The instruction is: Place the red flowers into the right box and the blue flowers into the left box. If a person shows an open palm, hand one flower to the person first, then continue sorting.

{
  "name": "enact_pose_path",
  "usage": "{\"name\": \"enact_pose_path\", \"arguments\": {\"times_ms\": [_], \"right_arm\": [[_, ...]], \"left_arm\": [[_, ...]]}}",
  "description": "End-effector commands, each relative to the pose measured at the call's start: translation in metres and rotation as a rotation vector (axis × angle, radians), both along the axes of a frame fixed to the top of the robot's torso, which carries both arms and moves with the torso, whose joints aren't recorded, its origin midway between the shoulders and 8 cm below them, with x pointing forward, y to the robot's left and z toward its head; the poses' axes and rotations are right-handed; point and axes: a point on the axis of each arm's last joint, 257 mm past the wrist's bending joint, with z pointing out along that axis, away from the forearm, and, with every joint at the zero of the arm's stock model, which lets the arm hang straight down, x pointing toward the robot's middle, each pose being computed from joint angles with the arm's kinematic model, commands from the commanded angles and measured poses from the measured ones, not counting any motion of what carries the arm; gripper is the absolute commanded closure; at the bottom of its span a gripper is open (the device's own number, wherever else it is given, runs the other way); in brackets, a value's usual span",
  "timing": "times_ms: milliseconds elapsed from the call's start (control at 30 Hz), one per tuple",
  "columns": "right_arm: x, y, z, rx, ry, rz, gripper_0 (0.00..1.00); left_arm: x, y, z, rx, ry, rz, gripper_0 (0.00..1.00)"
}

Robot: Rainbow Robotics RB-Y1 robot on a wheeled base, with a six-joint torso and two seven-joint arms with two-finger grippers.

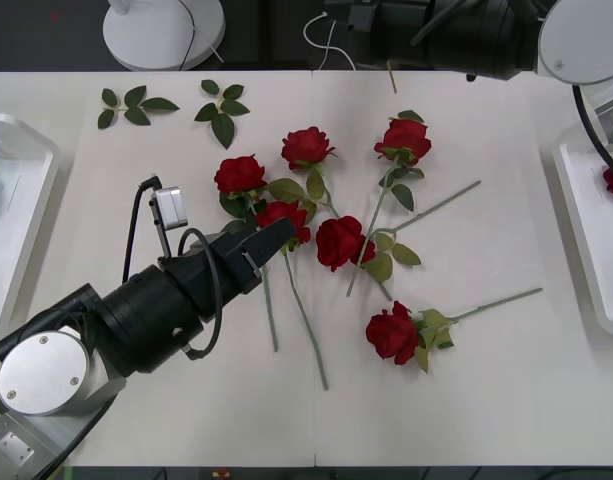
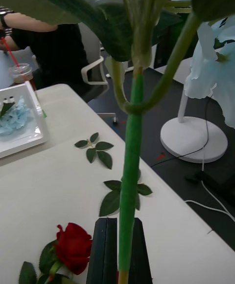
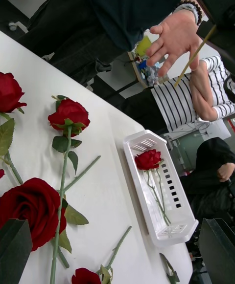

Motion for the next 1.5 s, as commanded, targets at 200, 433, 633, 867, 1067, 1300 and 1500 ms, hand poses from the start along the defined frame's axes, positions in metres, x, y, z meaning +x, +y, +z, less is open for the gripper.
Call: {"name": "enact_pose_path", "arguments": {"times_ms": [200,433,633,867,1067,1300,1500], "right_arm": [[0.062,-0.044,0.098,0.069,-0.188,-0.184,1.00],[0.095,-0.062,0.130,0.116,-0.272,-0.296,1.00],[0.106,-0.066,0.145,0.161,-0.336,-0.348,1.00],[0.107,-0.067,0.146,0.156,-0.350,-0.353,1.00],[0.106,-0.065,0.145,0.152,-0.350,-0.348,1.00],[0.106,-0.064,0.145,0.149,-0.355,-0.347,0.86],[0.101,-0.061,0.145,0.206,-0.295,-0.303,0.00]], "left_arm": [[0.001,-0.007,0.015,0.049,-0.087,-0.008,0.00],[0.001,-0.007,0.015,0.049,-0.087,-0.008,0.00],[0.001,-0.007,0.015,0.049,-0.087,-0.008,0.00],[0.001,-0.007,0.015,0.049,-0.087,-0.008,0.00],[0.001,-0.007,0.015,0.049,-0.087,-0.008,0.00],[0.001,-0.007,0.015,0.049,-0.087,-0.008,0.00],[0.001,-0.007,0.015,0.049,-0.087,-0.008,0.00]]}}
